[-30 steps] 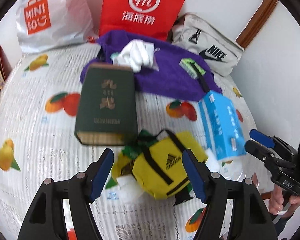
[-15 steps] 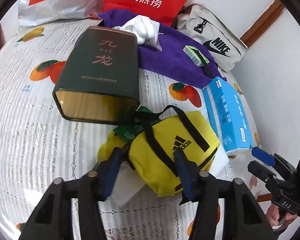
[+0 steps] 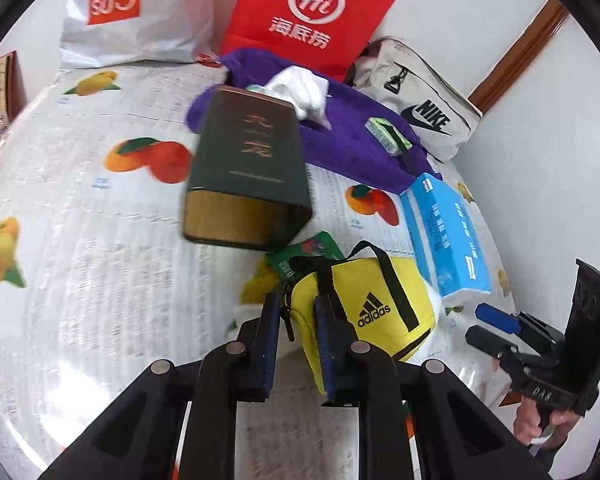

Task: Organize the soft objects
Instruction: 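Grasp the yellow Adidas pouch with the left tool while the right tool moves toward the white sponge, then lift the yellow pouch with the left tool while the right tool grasps the white sponge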

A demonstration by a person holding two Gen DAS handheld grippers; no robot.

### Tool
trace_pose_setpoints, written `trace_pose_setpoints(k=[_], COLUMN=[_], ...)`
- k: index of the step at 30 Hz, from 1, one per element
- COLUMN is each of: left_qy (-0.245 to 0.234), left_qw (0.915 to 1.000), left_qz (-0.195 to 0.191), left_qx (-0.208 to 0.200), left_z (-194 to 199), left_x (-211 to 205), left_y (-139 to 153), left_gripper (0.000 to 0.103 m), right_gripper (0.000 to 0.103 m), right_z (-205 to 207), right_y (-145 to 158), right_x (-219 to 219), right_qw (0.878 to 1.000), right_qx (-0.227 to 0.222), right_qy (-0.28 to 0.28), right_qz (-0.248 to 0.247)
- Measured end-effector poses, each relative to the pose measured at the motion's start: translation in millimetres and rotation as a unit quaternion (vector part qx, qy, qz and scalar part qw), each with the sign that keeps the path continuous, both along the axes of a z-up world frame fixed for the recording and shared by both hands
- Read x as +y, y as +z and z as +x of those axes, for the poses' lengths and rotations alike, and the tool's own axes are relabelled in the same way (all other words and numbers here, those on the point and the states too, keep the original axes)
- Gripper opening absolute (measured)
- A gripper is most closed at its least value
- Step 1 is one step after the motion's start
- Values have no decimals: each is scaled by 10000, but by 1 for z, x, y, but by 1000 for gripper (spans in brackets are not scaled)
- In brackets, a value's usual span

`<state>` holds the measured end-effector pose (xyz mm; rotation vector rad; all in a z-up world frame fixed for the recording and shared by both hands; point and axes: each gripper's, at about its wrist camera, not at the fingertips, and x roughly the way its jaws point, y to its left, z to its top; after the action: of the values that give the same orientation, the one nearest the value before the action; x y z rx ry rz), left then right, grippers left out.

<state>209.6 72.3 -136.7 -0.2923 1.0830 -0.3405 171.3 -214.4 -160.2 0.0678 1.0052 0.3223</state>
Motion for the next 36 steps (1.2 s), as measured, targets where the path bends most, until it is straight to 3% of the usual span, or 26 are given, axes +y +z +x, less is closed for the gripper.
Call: trace_pose_setpoints(k=[9, 11, 13, 15, 16, 20, 26, 36], left_qy=[-179, -215, -221, -230, -267, -368, -394, 4], left_qw=[9990, 9984, 9980, 9981, 9980, 9979, 9969, 9978], left_qz=[-160, -236, -271, -316, -375, -419, -681, -614], left_qx=[384, 469, 533, 476, 441, 315, 19, -249], left_z=[3, 3, 3, 2, 2, -1, -13, -23], left_x=[-4, -6, -9, -11, -13, -14, 0, 35], left_y=[-23, -26, -31, -32, -32, -25, -1, 16], left_gripper=[24, 41, 47, 45, 34, 19, 17, 17], right_gripper=[55, 55, 55, 55, 55, 55, 55, 59], right_z=[1, 0, -1, -1, -1, 0, -1, 0], right_y=[-8, -7, -7, -8, -9, -11, -10, -9], right_x=[12, 14, 14, 14, 13, 16, 25, 27], right_qw=[9998, 9997, 9997, 9997, 9997, 9996, 9992, 9995], right_qx=[104, 95, 82, 104, 111, 163, 128, 201], right_qy=[150, 203, 224, 217, 216, 238, 353, 237], right_qz=[-12, -27, -55, -54, -44, -27, -126, -91])
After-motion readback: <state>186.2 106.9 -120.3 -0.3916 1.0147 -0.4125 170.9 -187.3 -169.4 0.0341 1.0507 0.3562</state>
